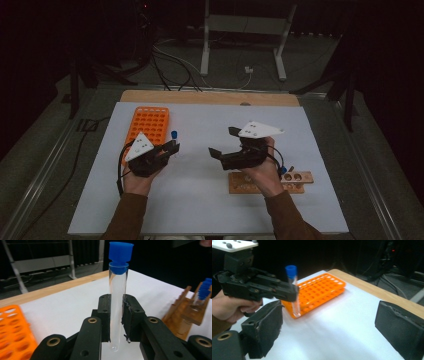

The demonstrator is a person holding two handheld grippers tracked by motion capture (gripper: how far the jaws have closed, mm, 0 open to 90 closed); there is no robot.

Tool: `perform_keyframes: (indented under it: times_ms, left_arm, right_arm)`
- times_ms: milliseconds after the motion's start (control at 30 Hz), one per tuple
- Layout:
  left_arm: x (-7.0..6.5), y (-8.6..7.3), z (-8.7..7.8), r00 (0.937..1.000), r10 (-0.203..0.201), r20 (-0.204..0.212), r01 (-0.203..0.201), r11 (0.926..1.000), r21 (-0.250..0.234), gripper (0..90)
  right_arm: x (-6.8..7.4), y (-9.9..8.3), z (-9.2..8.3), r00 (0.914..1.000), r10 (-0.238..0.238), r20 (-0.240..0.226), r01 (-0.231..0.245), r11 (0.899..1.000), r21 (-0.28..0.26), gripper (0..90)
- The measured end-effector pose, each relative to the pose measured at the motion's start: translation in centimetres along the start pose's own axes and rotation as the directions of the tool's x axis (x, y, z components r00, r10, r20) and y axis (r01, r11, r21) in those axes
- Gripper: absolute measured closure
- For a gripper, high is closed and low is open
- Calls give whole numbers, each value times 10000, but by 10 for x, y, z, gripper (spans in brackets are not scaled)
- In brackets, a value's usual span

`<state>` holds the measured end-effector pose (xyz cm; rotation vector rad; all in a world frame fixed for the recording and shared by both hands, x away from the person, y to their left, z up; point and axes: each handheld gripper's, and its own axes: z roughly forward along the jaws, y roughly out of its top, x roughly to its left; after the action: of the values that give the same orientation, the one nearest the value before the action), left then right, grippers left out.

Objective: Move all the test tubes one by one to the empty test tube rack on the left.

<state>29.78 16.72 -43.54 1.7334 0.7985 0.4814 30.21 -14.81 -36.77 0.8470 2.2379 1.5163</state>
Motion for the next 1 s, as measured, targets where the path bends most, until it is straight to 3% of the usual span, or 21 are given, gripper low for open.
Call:
perform_keyframes:
  times_ms: [233, 433, 633, 1000]
  left_arm:
    - [15, -4, -5, 9987, -86, -510, 86, 10000, 12, 783]
    - [24, -7, -6, 9962, -160, -857, 168, 9998, 87, 783]
    - [32, -12, -8, 9937, -121, -1114, 140, 9998, 169, 782]
    - [45, -28, -12, 9854, -240, -1683, 338, 9979, 556, 782]
  right_arm:
    - [-18, -7, -27, 9979, -149, 633, 147, 9999, 31, 67]
    - [-39, -19, -46, 9922, 180, 1236, -168, 9998, -107, 41]
    - [-61, -35, -72, 9779, 620, 1997, -589, 9980, -217, 17]
    - [-84, -54, -106, 9541, 1204, 2742, -1063, 9922, -659, 17]
